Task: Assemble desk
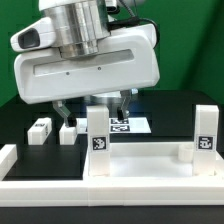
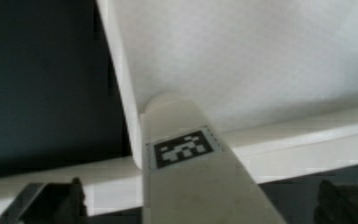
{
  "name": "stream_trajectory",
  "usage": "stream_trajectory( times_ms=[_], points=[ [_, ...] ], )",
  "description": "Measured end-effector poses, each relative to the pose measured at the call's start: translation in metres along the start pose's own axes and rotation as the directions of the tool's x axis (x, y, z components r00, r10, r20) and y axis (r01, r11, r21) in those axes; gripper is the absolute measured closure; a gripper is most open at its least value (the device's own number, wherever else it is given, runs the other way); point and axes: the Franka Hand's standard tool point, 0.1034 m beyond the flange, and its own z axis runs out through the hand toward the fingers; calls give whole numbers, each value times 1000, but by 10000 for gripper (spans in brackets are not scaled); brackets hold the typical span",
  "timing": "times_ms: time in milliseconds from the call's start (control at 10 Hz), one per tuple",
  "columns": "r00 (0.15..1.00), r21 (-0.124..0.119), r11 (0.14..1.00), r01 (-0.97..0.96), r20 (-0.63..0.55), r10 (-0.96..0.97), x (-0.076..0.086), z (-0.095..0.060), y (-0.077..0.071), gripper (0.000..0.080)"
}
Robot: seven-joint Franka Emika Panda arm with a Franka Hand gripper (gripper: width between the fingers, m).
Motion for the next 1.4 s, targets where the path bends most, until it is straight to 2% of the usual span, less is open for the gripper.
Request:
stream_trajectory(
  times_ms=[100, 300, 400, 500, 700, 800, 900, 1000, 1100, 1200, 1300, 1400],
  points=[
    [1000, -1, 1000, 1, 0, -1, 0, 0, 0, 155],
    [996, 0, 996, -93, 0, 93, 0, 0, 0, 410],
    [987, -2, 987, -163, 2, 163, -1, 0, 1, 410],
    [978, -2, 978, -208, 2, 208, -1, 0, 1, 501],
    [912, 1, 912, -411, 2, 411, 0, 0, -1, 501],
    [821, 5, 821, -572, 6, 571, -1, 0, -2, 501],
    [693, 23, 692, -721, 22, 721, 0, 0, -4, 501],
    [556, 46, 554, -831, 51, 830, 0, 1, -9, 504],
    [417, 58, 414, -909, 76, 906, 2, 1, -11, 504],
    [259, 84, 251, -964, 96, 961, 4, 2, -13, 504],
    [144, 75, 137, -988, 106, 984, 5, 2, -16, 504],
    [102, 53, 96, -994, 114, 988, 2, 3, -20, 504]
  ],
)
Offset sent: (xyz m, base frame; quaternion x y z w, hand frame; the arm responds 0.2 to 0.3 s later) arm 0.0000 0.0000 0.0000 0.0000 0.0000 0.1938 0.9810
